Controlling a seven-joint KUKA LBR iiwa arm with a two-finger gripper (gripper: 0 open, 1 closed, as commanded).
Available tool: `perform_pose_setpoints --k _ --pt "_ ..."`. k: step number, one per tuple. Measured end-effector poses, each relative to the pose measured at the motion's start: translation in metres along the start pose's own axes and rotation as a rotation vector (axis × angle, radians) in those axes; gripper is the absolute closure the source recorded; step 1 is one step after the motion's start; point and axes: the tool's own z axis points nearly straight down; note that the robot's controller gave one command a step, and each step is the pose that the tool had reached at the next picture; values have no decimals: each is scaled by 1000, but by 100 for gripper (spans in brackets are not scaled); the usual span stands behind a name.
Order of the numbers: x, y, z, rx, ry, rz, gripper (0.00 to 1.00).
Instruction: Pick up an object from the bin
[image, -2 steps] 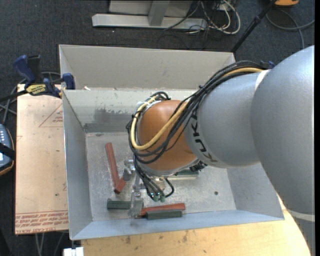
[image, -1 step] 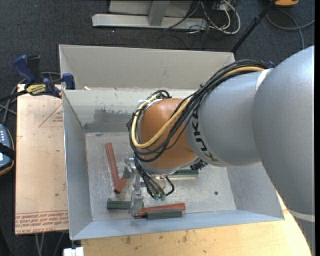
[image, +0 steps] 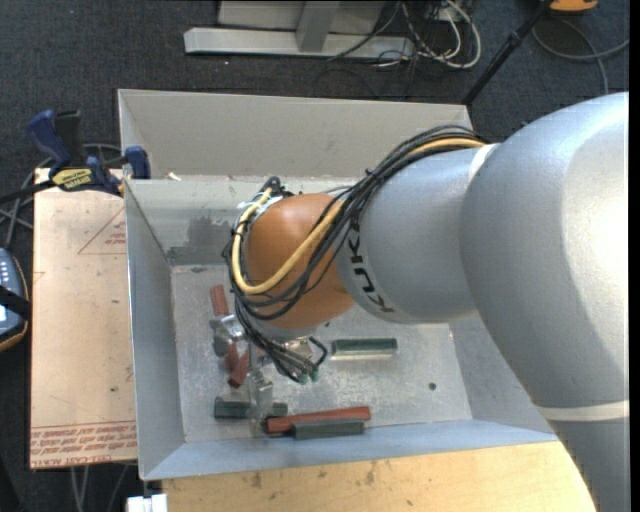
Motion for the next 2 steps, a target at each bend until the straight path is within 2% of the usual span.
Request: perform_pose_setpoints --k 1,2 --pt "-5 -3 -2 -2 7 -95 0" --pt "-13 -15 -4 -1 4 -104 0"
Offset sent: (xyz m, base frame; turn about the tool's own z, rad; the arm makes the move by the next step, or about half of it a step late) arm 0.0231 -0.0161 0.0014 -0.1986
